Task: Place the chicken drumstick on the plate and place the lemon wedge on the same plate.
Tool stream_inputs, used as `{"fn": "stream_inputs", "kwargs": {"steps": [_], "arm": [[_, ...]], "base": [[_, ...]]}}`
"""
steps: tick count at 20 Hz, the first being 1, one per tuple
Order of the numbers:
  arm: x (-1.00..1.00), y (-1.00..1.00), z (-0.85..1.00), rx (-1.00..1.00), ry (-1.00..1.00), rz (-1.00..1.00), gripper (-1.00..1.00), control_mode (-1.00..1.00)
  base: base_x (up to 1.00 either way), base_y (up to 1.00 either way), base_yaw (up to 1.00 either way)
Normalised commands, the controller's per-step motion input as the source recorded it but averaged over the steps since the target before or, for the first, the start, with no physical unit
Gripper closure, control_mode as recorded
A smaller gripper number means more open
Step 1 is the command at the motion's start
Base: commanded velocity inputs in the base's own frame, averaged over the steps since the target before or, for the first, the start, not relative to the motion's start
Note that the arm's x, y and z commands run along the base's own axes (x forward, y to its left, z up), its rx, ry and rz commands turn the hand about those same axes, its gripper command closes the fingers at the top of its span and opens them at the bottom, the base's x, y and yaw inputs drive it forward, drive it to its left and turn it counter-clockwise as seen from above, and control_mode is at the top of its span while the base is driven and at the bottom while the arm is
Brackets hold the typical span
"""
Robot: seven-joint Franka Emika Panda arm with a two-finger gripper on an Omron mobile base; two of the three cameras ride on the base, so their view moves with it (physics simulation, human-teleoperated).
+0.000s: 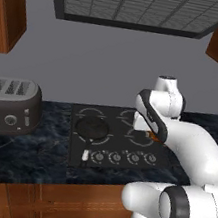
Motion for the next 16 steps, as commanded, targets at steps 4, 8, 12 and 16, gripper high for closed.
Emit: {"fn": "stream_inputs", "kwargs": {"steps": [4,8,12,16], "arm": [[-0.15,-0.01,0.0,0.0,0.01,-0.01,1.0,-1.0],[-0.04,0.0,0.0,0.0,0.0,0.0,1.0,-1.0],[0.0,0.0,0.0,0.0,0.0,0.0,1.0,1.0],[0.0,0.0,0.0,0.0,0.0,0.0,1.0,1.0]], "base": [[0.0,0.0,0.0],[0.0,0.0,0.0],[-0.53,-0.15,0.0],[-0.45,-0.83,-0.02]]}}
